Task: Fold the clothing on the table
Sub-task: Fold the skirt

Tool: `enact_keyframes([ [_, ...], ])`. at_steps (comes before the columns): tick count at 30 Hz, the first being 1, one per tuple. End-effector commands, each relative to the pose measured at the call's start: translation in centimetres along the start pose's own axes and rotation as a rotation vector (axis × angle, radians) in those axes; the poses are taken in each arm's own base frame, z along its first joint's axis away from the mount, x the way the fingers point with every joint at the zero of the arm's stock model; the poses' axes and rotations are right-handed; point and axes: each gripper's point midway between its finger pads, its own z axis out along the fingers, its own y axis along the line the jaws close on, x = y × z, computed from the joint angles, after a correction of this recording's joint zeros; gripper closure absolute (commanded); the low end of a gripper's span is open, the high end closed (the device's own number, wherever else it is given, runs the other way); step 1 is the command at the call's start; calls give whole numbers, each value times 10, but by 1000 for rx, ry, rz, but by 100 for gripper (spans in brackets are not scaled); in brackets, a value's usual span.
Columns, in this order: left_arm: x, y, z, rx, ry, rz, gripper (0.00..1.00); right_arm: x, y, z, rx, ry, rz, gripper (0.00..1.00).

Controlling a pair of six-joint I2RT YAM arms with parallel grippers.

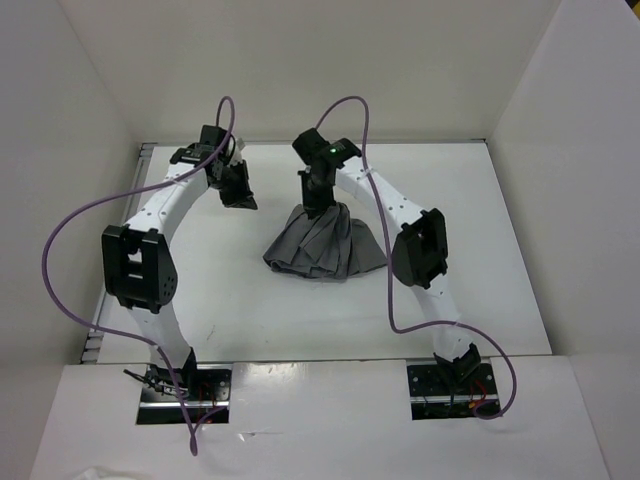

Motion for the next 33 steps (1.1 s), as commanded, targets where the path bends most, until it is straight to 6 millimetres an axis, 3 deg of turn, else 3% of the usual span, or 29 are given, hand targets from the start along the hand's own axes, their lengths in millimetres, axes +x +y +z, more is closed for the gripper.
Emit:
enact_keyframes([
  [1, -9, -5, -15, 80, -52, -5, 100, 21, -13, 6, 40, 73, 3, 95],
  [2, -5, -4, -11, 85, -40, -7, 100, 22, -16, -6, 48, 57, -8, 98],
  [5, -8, 4, -14, 79, -53, -22, 100, 51, -52, -7, 107, 136, 13, 100],
  [6, -6, 3, -15, 90, -55, -10, 100, 67, -68, -16, 125, 159, 28, 100],
  [8, -6, 12, -14, 78, -52, -29, 100, 72, -97, -27, 158, 159, 94, 100],
  [9, -4, 12, -12, 86, -48, -19, 100, 85, -116, -28, 195, 185, 125, 100],
  [10, -6, 12, -16, 98, -55, -22, 100, 79, -134, -48, 208, 145, 168, 100],
  [13, -3, 10, -14, 116, -47, -22, 100, 76, -171, -76, 309, 85, 243, 99],
  [16, -1, 8, -13, 136, -40, -12, 100, 72, -187, -83, 341, 55, 297, 97],
  [18, 0, 5, -15, 150, -42, -9, 99, 67, -185, -84, 334, 38, 297, 91],
  [19, 4, 7, -12, 146, -31, -13, 94, 64, -182, -82, 316, 28, 299, 84],
  [21, 1, -1, -24, 187, -72, 9, 84, 57, -178, -82, 293, 6, 311, 80],
  [23, 17, -5, -24, 238, -57, 14, 61, 46, -167, -84, 229, -41, 313, 71],
  [25, 20, -14, -36, 302, -114, 42, 43, 41, -159, -84, 181, -61, 313, 70],
  [26, 41, -9, -28, 316, -74, 17, 28, 37, -160, -85, 179, -90, 312, 64],
  [27, 41, -12, -33, 332, -113, 25, 15, 34, -164, -87, 201, -124, 360, 58],
  [29, 47, -13, -40, 353, -153, 12, 0, 34, -187, -93, 300, -203, 421, 48],
  [30, 62, -3, -32, 323, -126, -21, 0, 26, -188, -93, 293, -266, 475, 41],
  [31, 66, -3, -32, 314, -131, -37, 0, 43, -196, -81, 312, -257, 497, 41],
  [33, 69, 1, -32, 268, -155, -49, 0, 32, -180, -92, 172, -380, 546, 41],
])
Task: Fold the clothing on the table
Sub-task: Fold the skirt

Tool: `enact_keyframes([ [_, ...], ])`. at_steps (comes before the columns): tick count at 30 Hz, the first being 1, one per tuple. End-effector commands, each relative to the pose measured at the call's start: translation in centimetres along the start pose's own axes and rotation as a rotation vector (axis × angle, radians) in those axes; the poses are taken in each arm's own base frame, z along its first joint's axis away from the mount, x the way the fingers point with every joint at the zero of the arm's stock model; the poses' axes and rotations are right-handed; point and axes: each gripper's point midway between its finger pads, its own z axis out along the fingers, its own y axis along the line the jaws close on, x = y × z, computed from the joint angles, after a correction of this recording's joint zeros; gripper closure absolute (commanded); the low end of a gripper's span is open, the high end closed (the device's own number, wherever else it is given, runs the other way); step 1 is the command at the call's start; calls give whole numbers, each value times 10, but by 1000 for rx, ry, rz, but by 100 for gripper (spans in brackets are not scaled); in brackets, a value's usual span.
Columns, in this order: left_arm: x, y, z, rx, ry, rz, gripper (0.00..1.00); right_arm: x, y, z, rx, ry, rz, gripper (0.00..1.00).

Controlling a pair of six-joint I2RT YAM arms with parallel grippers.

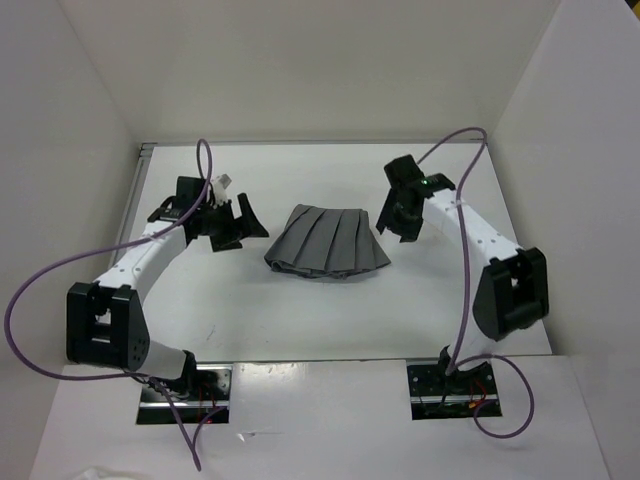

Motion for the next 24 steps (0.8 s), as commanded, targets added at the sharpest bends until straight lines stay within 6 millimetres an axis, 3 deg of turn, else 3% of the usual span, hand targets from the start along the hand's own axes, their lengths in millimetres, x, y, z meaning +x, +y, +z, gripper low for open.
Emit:
enact_keyframes([
  [1, -5, -6, 1, 3, -74, -5, 0, -28, 20, -26, -193, -210, 215, 41],
  [2, -3, -7, -1, 6, -78, -30, 0, -12, 15, -16, -202, -183, 234, 43],
  [3, -3, -11, -2, 26, -87, -41, 0, -14, 30, -30, -293, -216, 259, 43],
  [5, 11, -13, 1, 56, -68, -81, 0, -5, 34, -31, -317, -217, 256, 43],
  [7, 8, -15, -3, 50, -89, -113, 0, -2, 36, -31, -321, -214, 249, 43],
  [13, 0, -44, -2, 61, -111, -75, 0, -10, 43, -30, -327, -222, 239, 43],
  [19, -4, -41, -10, 26, -149, -93, 1, -15, 48, -30, -333, -231, 230, 43],
  [21, -9, -48, -13, 27, -165, -71, 20, -17, 49, -30, -339, -239, 222, 43],
  [23, -9, -50, -12, 34, -165, -36, 48, -19, 50, -31, -345, -247, 215, 43],
  [24, -12, -57, -14, 50, -177, -9, 54, -21, 51, -34, -351, -255, 207, 41],
])
